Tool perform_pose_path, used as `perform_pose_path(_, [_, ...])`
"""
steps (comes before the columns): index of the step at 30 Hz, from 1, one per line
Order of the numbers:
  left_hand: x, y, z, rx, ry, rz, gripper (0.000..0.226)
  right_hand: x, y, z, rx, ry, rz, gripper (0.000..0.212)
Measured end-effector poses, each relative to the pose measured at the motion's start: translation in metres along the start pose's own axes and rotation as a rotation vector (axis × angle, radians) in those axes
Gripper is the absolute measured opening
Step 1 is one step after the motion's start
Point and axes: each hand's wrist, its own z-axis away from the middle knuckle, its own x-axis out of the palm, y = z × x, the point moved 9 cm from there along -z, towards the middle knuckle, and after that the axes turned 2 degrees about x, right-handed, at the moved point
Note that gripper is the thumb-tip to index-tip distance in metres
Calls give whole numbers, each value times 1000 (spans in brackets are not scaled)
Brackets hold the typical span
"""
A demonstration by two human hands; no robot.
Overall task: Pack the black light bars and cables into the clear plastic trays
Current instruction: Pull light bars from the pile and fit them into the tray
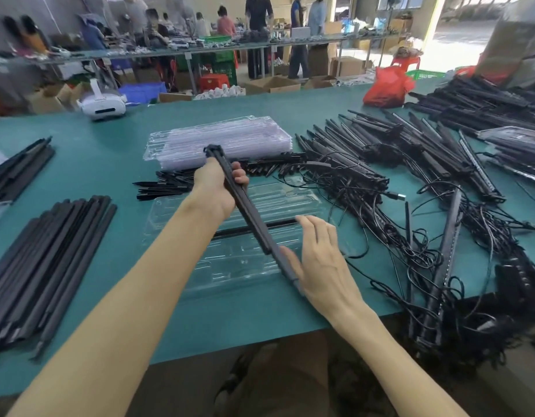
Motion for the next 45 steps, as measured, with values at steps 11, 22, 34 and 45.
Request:
perform_pose_path(11, [-27, -24, 15, 33, 33, 3, 44, -1, 14, 1, 90, -54, -652, 61])
perform_pose_path(22, [-77, -6, 21, -55, 17, -43, 29, -2, 44, -4, 325, 3, -898, 40])
perform_pose_path(34, [-104, 7, 36, -61, -134, -349, 28, -6, 53, -7, 378, 87, -1103, 55])
perform_pose_path(45, [-120, 15, 44, -77, -248, -550, 27, -4, 55, -3, 420, 101, -1142, 55])
